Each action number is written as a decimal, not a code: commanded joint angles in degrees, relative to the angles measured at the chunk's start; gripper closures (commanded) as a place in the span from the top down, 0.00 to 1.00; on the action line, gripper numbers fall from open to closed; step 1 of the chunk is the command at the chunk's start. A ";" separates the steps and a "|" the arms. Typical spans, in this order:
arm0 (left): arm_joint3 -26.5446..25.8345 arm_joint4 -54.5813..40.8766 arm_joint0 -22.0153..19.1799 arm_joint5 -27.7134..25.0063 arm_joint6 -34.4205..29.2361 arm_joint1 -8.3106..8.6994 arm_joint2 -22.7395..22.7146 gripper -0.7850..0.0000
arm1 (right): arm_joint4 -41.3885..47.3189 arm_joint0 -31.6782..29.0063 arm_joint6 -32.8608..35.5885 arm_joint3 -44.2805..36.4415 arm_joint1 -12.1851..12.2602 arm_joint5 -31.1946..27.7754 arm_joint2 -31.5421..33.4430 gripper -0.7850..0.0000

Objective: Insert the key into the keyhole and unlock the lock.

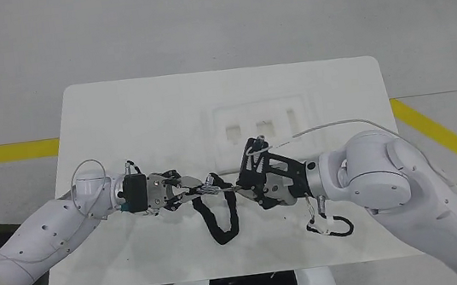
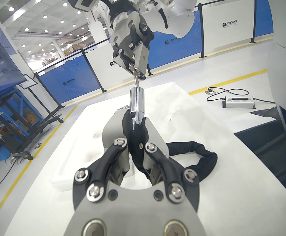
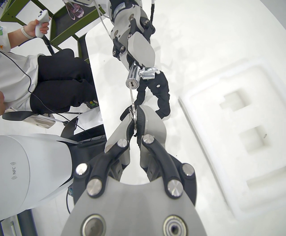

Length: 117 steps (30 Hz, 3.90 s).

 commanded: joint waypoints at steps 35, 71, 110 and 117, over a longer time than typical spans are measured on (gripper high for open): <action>0.00 0.00 0.00 0.00 0.00 0.00 0.00 0.00 | -0.05 0.14 1.31 0.51 0.02 0.45 -0.22 0.00; 0.00 0.00 0.00 0.00 0.00 0.00 0.00 0.00 | -0.23 1.47 3.77 0.43 -0.29 1.28 -1.91 0.00; 0.00 0.00 0.00 0.00 0.00 0.00 0.00 0.00 | 1.48 9.07 9.65 3.62 -1.77 4.36 -5.63 0.00; 0.00 0.00 0.00 0.00 0.00 0.00 0.00 0.00 | 2.08 10.84 10.10 5.01 -2.36 4.72 -7.22 0.00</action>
